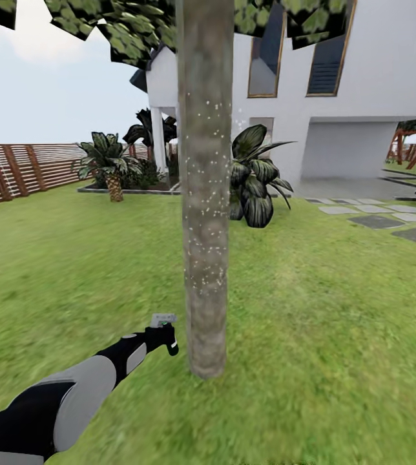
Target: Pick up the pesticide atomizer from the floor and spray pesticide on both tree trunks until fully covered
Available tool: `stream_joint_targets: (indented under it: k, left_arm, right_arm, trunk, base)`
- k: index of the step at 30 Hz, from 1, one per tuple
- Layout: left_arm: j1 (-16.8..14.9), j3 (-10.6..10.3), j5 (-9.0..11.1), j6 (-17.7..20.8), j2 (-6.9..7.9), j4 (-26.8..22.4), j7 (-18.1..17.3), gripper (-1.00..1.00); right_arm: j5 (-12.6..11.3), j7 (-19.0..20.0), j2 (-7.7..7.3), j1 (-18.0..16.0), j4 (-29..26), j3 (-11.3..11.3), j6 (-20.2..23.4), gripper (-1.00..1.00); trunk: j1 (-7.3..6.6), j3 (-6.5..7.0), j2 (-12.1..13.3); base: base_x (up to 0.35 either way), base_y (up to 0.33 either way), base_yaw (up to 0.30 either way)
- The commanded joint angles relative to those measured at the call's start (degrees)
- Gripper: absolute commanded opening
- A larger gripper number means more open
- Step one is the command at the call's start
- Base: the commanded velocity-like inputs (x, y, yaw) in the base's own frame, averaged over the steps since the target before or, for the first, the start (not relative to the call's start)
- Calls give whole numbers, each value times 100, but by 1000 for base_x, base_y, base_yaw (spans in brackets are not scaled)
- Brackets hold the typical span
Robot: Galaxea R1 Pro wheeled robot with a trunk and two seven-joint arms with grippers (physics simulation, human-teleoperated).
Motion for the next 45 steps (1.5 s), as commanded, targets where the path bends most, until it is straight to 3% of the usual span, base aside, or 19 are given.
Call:
stream_joint_targets:
  k: [1, 17, 30, 45]
  left_arm:
    - [0, 4, 2, 0, 0, -1, 0, -100]
    - [-2, 3, 2, 1, 0, -1, 0, -100]
    - [-2, -5, -7, 1, 26, -9, 0, -100]
    - [-1, -5, -7, 1, 26, -8, 0, -100]
  right_arm:
    - [0, 0, 0, -1, 2, 0, 0, 100]
    - [-1, 0, -8, 0, -3, 0, 0, 100]
    - [-1, 0, -9, 1, -2, 0, 0, 100]
    - [-1, 0, -1, 62, 1, 0, 0, 100]
  trunk:
    - [0, 0, 0]
    - [0, 0, 0]
    - [0, 0, 0]
    - [0, 0, 0]
  base:
    - [0, 350, -296]
    - [0, 350, -279]
    - [0, 350, -91]
    - [0, 350, -260]
